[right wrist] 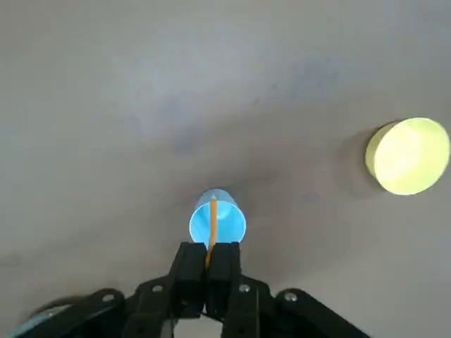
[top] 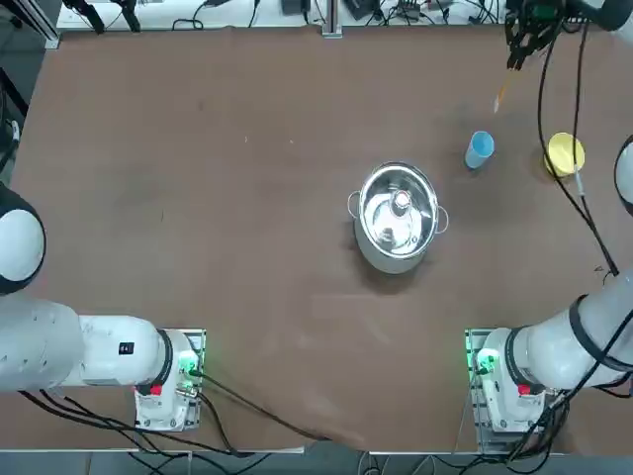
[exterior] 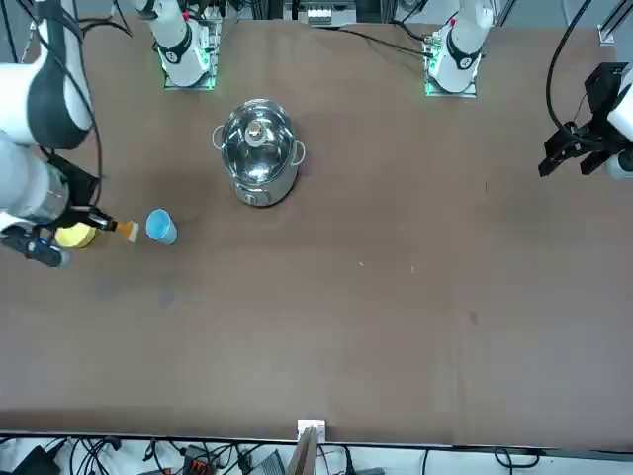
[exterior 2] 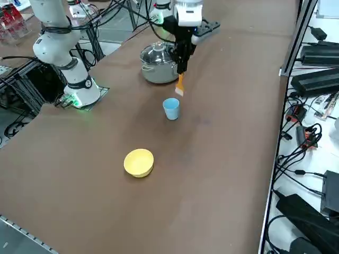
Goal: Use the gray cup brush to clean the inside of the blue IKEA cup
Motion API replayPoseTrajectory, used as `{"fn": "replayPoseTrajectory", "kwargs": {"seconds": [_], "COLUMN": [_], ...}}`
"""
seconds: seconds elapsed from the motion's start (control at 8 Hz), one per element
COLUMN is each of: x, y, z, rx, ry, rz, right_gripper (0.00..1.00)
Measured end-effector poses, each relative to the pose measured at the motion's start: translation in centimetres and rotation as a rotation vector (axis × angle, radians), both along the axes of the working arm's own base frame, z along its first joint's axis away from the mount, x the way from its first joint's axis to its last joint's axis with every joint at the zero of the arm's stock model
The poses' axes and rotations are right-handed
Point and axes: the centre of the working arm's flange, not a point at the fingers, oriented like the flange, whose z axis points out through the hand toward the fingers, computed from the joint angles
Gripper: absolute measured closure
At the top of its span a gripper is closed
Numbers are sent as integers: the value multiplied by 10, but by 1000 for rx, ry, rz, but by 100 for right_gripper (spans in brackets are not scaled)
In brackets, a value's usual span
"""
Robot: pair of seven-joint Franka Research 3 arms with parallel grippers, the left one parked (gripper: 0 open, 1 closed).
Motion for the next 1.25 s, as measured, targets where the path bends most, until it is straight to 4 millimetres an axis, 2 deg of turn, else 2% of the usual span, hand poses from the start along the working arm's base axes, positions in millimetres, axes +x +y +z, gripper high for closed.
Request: {"fn": "replayPoseTrajectory", "kwargs": {"seconds": [0.25, 0.62, 1.0, 1.25], "x": [-17, -34, -40, -42], "y": [5, 13, 13, 11], "z": [-27, -54, -76, -83], "rx": [5, 7, 7, -1], "ry": [12, 44, 45, 52], "rz": [12, 30, 32, 35], "right_gripper": [96, 96, 96, 96]}}
